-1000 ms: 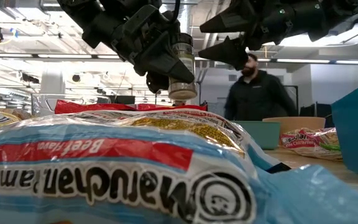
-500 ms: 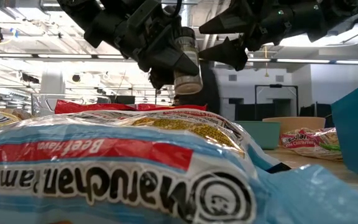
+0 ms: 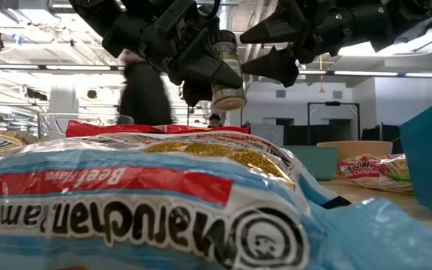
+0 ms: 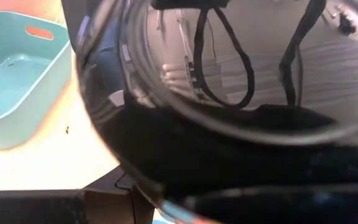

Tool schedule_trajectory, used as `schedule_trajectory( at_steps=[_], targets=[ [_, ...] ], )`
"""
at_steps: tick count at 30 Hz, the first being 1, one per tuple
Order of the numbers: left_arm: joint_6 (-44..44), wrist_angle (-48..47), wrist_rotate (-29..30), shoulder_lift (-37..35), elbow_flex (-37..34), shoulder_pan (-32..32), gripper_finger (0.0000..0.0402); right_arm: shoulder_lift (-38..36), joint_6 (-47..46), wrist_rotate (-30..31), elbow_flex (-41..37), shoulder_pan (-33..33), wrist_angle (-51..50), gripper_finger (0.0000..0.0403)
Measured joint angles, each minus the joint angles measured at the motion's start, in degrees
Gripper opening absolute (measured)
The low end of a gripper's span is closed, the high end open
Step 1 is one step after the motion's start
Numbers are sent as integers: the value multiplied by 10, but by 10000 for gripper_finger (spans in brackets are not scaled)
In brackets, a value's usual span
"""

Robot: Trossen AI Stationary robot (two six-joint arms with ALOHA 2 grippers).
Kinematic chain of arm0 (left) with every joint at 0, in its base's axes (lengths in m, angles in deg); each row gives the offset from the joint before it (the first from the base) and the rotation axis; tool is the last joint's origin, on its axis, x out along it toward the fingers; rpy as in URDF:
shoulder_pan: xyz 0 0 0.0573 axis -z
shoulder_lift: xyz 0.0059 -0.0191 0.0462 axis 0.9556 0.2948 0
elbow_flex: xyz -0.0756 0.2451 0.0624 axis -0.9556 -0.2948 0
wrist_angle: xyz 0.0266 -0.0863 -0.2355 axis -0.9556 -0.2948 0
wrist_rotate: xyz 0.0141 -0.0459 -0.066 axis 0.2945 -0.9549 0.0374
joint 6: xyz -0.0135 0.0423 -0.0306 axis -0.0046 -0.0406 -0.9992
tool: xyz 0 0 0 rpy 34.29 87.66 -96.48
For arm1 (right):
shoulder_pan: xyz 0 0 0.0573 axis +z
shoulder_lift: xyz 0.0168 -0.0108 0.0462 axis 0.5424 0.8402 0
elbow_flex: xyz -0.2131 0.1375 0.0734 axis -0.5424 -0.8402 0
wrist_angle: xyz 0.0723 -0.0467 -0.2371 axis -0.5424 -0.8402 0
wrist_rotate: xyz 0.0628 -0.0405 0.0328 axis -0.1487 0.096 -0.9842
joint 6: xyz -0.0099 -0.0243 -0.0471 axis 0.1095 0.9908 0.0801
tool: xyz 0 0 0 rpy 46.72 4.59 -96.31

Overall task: Pick & Place Food Item
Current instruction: Put the black seasoning bottle into the blue bin

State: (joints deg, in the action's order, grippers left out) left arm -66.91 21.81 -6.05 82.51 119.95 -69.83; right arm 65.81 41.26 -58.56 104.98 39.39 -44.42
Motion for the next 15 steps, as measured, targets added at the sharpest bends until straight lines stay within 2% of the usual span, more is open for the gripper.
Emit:
schedule_trajectory(
  at_steps=[15],
  targets=[
    [2,2,-9,54,45,1,177,0,-5,0,0,2,-28,312]
  ],
)
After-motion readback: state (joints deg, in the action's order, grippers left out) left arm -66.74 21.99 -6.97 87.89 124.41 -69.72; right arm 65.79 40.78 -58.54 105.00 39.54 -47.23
